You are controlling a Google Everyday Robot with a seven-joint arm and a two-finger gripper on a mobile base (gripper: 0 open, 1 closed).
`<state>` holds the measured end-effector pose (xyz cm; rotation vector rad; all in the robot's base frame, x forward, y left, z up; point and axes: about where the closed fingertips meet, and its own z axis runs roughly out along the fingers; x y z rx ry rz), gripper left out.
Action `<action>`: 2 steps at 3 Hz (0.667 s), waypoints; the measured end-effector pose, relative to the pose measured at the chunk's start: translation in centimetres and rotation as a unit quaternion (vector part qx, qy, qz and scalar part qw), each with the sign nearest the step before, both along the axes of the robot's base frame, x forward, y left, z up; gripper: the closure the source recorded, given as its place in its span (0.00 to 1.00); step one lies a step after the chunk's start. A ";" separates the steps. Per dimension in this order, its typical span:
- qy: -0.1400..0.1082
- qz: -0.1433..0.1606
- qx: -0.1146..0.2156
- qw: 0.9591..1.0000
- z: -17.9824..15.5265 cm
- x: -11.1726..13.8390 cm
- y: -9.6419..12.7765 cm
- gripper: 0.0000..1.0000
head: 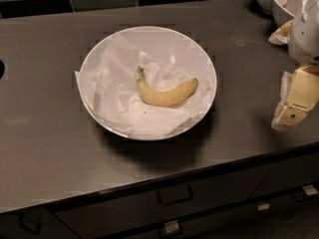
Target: Pick banana from white bowl
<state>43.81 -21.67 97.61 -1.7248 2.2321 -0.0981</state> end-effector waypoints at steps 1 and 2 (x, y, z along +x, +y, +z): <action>0.000 0.000 0.000 1.000 0.0 0.0 0.0 0.00; -0.009 0.030 0.009 0.999 0.7 0.7 2.1 0.00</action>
Offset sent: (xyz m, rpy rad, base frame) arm 0.0143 0.0462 0.0105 0.0417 -0.0155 0.1345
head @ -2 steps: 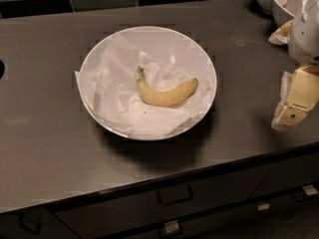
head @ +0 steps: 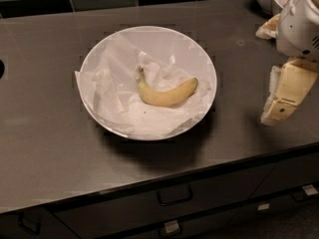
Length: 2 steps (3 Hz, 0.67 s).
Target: Pick banana from white bowl
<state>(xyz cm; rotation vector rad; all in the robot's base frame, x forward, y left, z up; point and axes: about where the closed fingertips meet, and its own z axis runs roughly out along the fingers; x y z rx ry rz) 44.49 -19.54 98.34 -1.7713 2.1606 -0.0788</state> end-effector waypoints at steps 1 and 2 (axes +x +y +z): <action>-0.007 0.046 0.006 0.999 0.8 1.1 3.2 0.00; -0.007 0.086 0.009 0.996 1.1 1.9 6.0 0.00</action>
Offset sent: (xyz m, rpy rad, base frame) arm 0.0255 0.0929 0.0099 0.0206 0.0092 0.2754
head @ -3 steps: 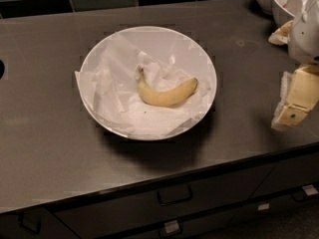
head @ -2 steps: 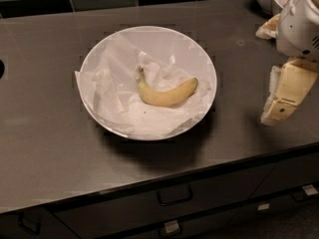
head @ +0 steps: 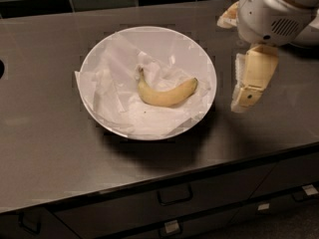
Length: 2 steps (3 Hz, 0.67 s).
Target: Pick banana from white bowl
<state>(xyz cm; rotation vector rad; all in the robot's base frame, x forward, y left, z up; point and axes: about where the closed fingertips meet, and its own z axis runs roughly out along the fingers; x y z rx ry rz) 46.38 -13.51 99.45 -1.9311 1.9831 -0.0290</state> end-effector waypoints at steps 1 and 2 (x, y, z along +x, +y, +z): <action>0.015 0.034 0.006 0.999 -1.2 0.9 2.5 0.01; 0.034 0.064 0.011 0.997 -2.7 1.8 4.8 0.00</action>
Offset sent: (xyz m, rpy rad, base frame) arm 0.0248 0.0692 -0.0481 0.0242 0.1469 0.2023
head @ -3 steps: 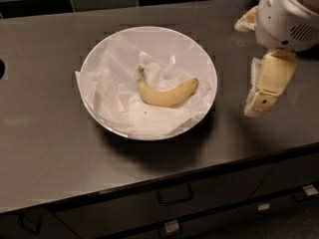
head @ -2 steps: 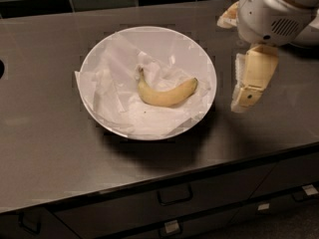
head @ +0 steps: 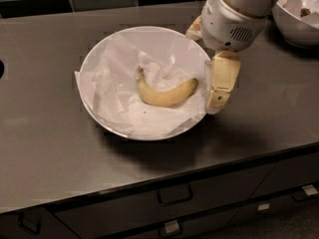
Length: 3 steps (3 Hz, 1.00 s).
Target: Pick banana from white bowl
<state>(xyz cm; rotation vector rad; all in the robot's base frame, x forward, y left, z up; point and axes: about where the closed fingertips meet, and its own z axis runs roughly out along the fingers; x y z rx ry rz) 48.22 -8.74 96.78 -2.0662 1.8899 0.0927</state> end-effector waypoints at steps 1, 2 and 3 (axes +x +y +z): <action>-0.001 0.004 0.002 1.000 -0.3 0.5 0.6 0.00; 0.004 0.011 0.004 1.000 -1.1 1.5 1.7 0.01; 0.015 0.014 0.010 1.000 -2.1 2.7 2.5 0.11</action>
Offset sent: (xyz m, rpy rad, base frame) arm 0.0263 0.0270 -0.0229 0.0072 0.0409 0.0432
